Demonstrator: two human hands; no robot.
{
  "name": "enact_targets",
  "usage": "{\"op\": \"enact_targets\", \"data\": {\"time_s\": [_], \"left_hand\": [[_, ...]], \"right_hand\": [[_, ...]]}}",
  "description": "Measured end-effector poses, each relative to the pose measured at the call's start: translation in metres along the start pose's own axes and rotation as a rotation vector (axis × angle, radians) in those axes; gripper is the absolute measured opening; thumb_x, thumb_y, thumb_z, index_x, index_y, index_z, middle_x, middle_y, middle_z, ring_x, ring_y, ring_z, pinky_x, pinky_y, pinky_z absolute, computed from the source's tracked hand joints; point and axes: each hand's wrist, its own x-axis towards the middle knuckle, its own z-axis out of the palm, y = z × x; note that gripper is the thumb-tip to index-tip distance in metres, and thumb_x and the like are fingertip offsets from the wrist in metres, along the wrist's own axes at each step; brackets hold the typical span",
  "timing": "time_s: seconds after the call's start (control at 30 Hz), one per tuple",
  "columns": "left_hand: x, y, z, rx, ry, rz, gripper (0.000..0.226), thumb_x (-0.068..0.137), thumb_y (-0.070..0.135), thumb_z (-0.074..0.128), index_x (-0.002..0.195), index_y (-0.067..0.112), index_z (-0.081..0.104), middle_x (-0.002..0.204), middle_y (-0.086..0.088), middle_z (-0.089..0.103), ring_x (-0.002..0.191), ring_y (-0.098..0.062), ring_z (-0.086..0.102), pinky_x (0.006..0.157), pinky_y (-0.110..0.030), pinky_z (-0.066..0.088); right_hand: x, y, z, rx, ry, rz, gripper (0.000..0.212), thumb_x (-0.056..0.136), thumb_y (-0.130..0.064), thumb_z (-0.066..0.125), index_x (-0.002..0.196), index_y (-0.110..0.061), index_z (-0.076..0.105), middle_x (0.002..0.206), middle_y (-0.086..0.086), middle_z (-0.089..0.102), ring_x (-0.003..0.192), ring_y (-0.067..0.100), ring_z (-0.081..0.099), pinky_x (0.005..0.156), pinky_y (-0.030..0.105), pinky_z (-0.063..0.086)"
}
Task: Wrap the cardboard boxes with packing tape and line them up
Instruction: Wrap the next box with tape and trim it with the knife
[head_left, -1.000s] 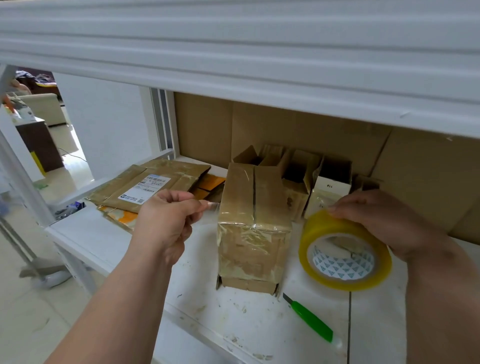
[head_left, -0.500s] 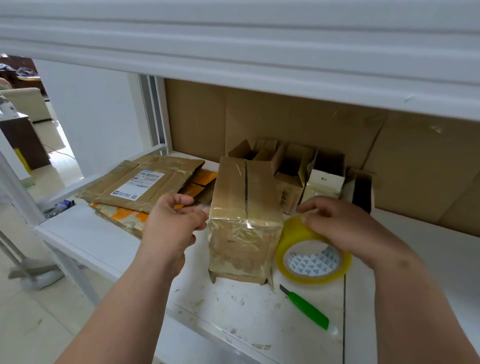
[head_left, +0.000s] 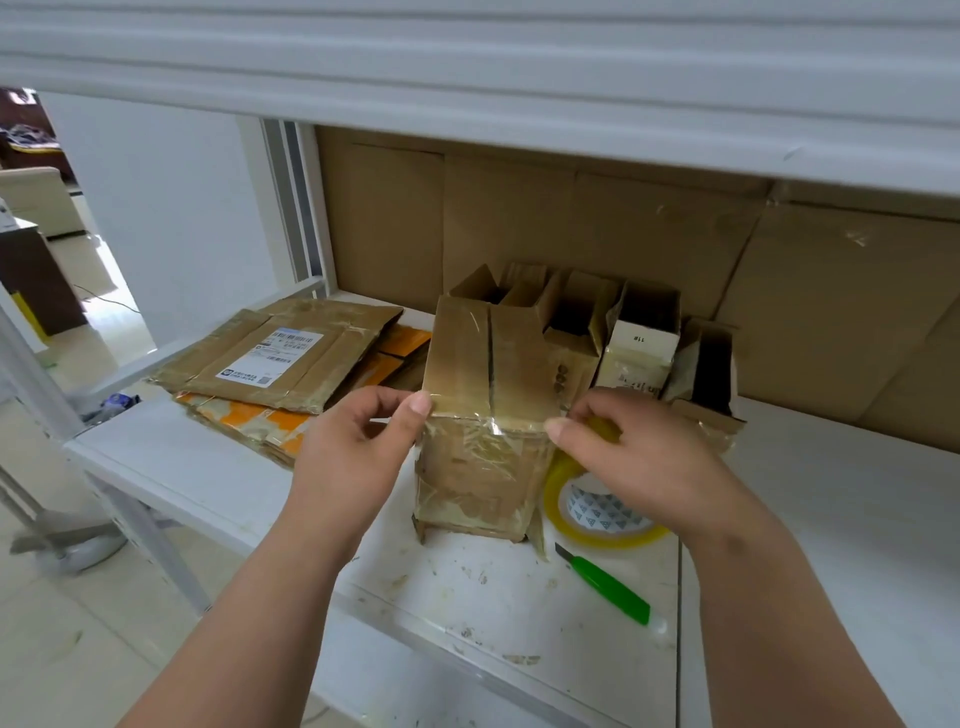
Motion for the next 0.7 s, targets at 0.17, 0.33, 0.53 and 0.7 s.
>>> {"op": "enact_targets", "data": {"time_s": [0.17, 0.33, 0.53, 0.7], "left_hand": [[-0.001, -0.010, -0.003, 0.045, -0.019, 0.093, 0.007, 0.083, 0.042, 0.072, 0.089, 0.039, 0.069, 0.085, 0.015, 0.073, 0.082, -0.006, 0.067, 0.073, -0.025, 0.052], [0.000, -0.021, 0.001, 0.233, 0.105, 0.334, 0.017, 0.082, 0.039, 0.072, 0.094, 0.029, 0.065, 0.085, 0.017, 0.067, 0.079, -0.006, 0.064, 0.070, -0.023, 0.051], [0.000, -0.031, 0.007, 0.389, 0.104, 0.555, 0.047, 0.080, 0.058, 0.060, 0.098, 0.015, 0.068, 0.087, 0.014, 0.059, 0.071, -0.005, 0.056, 0.061, -0.005, 0.041], [-0.002, -0.036, 0.017, 0.430, 0.076, 0.570, 0.053, 0.080, 0.068, 0.061, 0.100, 0.019, 0.065, 0.093, 0.015, 0.058, 0.073, -0.008, 0.058, 0.059, -0.016, 0.044]], "right_hand": [[0.000, -0.004, 0.008, -0.154, 0.072, 0.020, 0.042, 0.079, -0.075, 0.051, 0.087, -0.033, 0.054, 0.087, -0.017, 0.054, 0.084, 0.006, 0.051, 0.072, 0.032, 0.045], [-0.004, -0.006, 0.013, -0.165, 0.100, 0.022, 0.043, 0.079, -0.076, 0.053, 0.088, -0.034, 0.054, 0.084, -0.015, 0.055, 0.077, 0.002, 0.049, 0.061, 0.027, 0.039], [-0.010, -0.008, 0.016, -0.218, 0.073, 0.024, 0.053, 0.077, -0.081, 0.050, 0.076, -0.028, 0.051, 0.074, -0.010, 0.054, 0.068, 0.006, 0.050, 0.056, 0.028, 0.037], [-0.009, -0.007, 0.034, -0.296, 0.112, 0.087, 0.068, 0.073, -0.089, 0.041, 0.068, -0.021, 0.049, 0.068, -0.003, 0.052, 0.062, 0.013, 0.050, 0.057, 0.029, 0.033]]}}
